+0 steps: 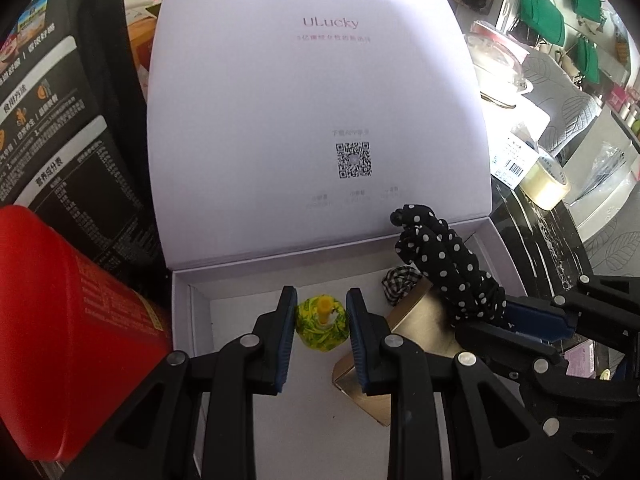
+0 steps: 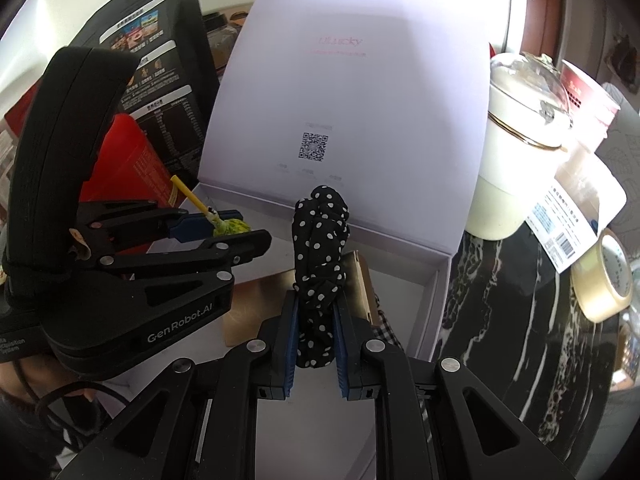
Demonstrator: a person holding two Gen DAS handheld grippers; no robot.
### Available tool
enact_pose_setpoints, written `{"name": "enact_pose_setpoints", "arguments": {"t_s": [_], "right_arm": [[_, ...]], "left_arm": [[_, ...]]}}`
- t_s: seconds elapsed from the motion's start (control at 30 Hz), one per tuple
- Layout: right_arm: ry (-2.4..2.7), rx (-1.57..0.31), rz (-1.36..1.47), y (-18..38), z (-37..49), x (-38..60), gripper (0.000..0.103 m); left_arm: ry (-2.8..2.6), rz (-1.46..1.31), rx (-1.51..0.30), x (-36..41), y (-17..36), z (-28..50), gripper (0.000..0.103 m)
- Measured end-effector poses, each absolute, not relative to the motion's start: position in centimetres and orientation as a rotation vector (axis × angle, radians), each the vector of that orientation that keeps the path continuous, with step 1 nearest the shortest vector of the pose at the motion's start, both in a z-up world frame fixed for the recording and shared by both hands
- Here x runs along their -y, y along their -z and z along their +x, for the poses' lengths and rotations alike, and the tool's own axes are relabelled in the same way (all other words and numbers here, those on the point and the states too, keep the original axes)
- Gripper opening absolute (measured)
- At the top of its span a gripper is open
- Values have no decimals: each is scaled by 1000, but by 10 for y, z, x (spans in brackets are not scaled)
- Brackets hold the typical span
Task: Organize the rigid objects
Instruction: 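Open the right gripper over the gift box while the left gripper releases the lollipop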
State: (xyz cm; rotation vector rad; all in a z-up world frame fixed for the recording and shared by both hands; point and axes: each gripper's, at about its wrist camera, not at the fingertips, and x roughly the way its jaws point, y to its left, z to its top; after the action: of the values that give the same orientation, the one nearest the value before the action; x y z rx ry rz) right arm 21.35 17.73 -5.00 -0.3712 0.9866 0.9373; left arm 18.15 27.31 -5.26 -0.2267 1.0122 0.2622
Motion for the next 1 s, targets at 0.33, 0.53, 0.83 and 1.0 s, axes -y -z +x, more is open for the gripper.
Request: {"name": "enact_pose_setpoints", "arguments": {"t_s": [0.33,0.53,0.83,1.0], "right_arm": [[-907,-978,-369,37,215,-158,36],[-884,-968,-355,27,211,-143,39],[-860,-936,-364,10,195,-126,39],[-848,-912,-359,-3,186,-116,39]], "left_arm": [[-275,-212,-1060,-263,54,187,25],[-285,-213,-1062,-260,47,182,26],[-299,-184,-1035,-247,30,173,26],[-305,-179,-1024,-242,20,165,38]]}}
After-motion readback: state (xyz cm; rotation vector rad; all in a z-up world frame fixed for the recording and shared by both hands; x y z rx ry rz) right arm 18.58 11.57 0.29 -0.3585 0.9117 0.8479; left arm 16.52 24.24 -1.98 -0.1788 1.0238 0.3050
